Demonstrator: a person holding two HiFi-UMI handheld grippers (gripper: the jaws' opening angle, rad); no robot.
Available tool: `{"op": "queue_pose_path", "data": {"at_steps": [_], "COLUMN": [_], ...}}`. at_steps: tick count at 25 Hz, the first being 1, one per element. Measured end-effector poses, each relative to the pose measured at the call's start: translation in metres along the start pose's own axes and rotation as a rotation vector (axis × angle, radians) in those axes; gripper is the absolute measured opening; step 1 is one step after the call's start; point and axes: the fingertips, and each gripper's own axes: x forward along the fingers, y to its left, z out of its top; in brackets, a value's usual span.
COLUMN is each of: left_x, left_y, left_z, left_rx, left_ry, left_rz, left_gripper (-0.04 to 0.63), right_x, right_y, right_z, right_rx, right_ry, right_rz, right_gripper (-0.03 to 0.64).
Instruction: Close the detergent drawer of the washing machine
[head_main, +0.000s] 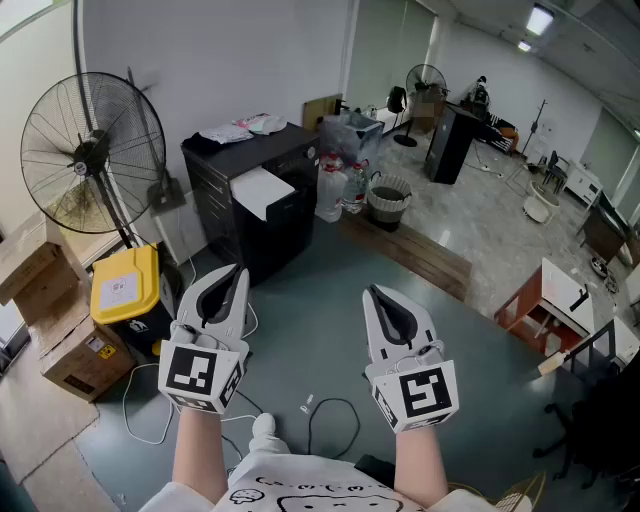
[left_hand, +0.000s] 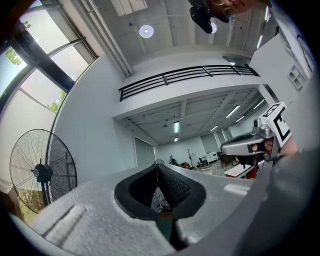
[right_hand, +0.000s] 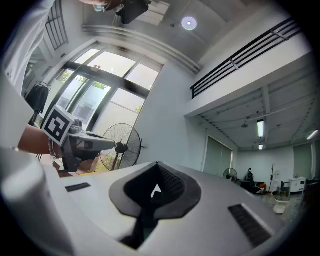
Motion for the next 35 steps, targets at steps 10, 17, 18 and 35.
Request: {"op": "queue_pose_path", "data": {"at_steps": [10,17,18,35], "left_x": [0.026,0.054,0.059,0.112], "left_y": [0.037,0.092,0.101,0.189], "left_z": [-0.005,-0.031,-0.035,-0.082], "left_rx": [-0.008,-0.03,-0.033,-0.078], "left_ry": [0.0,0.008,0.007,0.007], "left_rz": [0.0,-0.008,-0.011,-0.094], "left_gripper": [0.017,0.017,0.017,0.017], "right_x": [0.045,0.107,0.117,0.226], "right_y": [-0.006,0.005,0.007,0.034], "right_z": [0.002,-0.004,-0.007,-0.041], "right_rx": [0.009,0.025,0.029,0.209], "right_ry": [0.0,-0.019,-0.012,0.112], "right_rz": [-0.01,-0.032,-0.034,-0.085], "right_gripper": [0.002,0.002,0.002,0.293]}}
